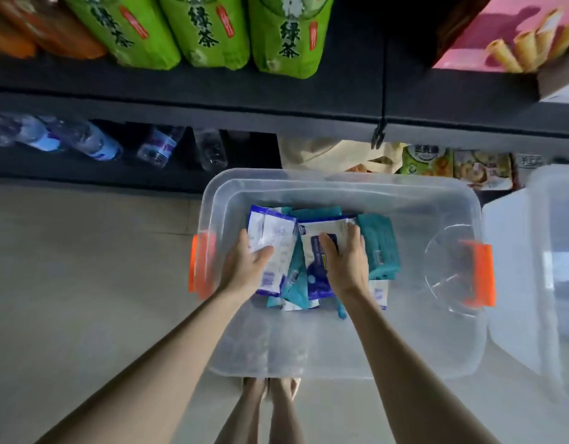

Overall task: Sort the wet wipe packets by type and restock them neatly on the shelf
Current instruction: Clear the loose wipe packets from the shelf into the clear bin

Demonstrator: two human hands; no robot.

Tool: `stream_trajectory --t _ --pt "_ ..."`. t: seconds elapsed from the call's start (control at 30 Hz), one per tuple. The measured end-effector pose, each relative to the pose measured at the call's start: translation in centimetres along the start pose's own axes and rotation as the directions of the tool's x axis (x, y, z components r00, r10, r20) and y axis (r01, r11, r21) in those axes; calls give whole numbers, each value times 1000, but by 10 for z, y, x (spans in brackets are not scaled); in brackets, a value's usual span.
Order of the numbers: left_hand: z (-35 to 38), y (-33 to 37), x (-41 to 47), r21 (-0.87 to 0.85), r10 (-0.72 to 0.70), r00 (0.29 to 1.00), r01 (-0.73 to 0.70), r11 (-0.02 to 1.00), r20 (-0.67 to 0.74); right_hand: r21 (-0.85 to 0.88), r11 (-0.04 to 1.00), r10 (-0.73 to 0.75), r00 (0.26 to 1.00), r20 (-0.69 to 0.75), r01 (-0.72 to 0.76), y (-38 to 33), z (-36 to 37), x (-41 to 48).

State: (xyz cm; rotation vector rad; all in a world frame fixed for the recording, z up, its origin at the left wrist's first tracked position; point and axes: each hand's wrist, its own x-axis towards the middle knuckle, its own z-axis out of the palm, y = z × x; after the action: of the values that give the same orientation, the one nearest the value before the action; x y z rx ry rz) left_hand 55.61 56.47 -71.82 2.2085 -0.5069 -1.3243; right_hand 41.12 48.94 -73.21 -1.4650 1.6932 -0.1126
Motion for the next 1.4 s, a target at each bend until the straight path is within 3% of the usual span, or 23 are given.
stream_trajectory --t 0.1,0.2,0.37,0.53,0.77,0.87,1.03,1.2,1.4 --pt "15 -12 17 190 106 990 -87 978 -95 -69 997 -32 999 0 32 19 15 16" --pt "26 -16 19 214 150 986 -130 968 -79 -134 989 -52 996 78 62 31 25 20" --pt "18 -14 11 269 83 995 -96 958 58 -165 982 -57 980 190 90 29 15 21" --pt "-11 19 -35 525 10 975 -129 841 223 -243 968 -18 982 189 65 5 -36 -14" --pt "-44 142 -147 507 316 900 -431 747 299 -195 962 -169 977 132 192 -65 -179 -92" --pt "-43 217 -210 493 521 802 -593 637 292 -217 936 -271 961 62 278 -95 -275 -134" --pt "-8 343 -346 474 816 529 -795 380 234 -267 886 -423 897 -128 380 -112 -448 -213" --pt "61 425 -483 521 908 338 -837 169 249 -318 849 -509 813 -283 422 -75 -610 -290" --pt "154 502 -606 574 939 183 -819 -17 290 -365 816 -573 711 -407 448 -16 -768 -354"
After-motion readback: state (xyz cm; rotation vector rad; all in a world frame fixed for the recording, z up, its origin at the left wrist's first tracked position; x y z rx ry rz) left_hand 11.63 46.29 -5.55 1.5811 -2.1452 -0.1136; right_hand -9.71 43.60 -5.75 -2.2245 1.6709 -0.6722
